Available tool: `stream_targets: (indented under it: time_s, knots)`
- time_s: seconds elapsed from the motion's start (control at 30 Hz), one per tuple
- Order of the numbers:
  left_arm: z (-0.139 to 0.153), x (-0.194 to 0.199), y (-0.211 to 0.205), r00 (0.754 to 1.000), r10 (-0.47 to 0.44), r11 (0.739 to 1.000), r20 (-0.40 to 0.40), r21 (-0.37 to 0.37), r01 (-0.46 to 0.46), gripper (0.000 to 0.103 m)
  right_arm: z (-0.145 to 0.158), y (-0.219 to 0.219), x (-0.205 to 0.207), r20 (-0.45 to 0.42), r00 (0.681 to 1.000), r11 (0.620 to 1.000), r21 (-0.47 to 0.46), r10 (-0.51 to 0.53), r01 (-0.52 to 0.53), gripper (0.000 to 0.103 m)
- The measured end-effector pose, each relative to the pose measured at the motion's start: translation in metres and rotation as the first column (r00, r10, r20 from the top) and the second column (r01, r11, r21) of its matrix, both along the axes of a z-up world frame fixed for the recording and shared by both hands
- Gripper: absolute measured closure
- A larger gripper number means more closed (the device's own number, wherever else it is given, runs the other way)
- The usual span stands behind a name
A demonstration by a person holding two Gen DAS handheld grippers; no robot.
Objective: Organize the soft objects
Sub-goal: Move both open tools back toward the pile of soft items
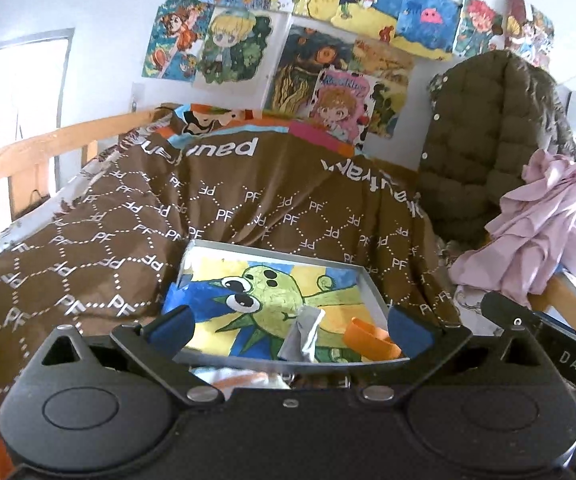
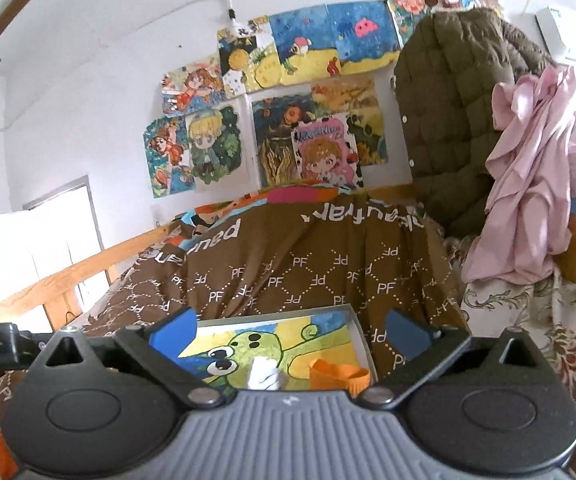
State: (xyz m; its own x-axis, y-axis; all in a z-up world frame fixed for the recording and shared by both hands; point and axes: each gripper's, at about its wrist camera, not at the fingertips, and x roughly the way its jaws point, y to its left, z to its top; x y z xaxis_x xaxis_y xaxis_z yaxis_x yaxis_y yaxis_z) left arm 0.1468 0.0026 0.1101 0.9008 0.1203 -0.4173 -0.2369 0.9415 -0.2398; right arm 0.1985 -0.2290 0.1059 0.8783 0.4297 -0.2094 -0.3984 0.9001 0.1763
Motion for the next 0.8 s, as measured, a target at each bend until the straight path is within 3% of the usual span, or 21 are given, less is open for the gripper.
stream_targets:
  time_s: [0.13, 0.37, 0.8]
  knots:
    - [-0.006, -0.035, -0.002, 1.000, -0.014, 1.000, 0.023, -0.001, 0.014, 0.001, -0.008, -0.002, -0.033, 0.014, 1.000, 1.000, -0.003, -0.008, 0.008, 0.000]
    - [-0.034, -0.066, -0.005, 0.997, -0.078, 0.997, -0.021, -0.012, 0.078, 0.001, -0.032, -0.006, -0.078, 0.017, 1.000, 0.996, -0.089, -0.021, 0.022, 0.000]
    - [-0.079, -0.089, -0.010, 0.986, -0.139, 0.990, -0.095, 0.020, 0.141, 0.001, -0.070, -0.026, -0.111, -0.154, 0.984, 0.986, -0.152, -0.088, 0.064, 0.000]
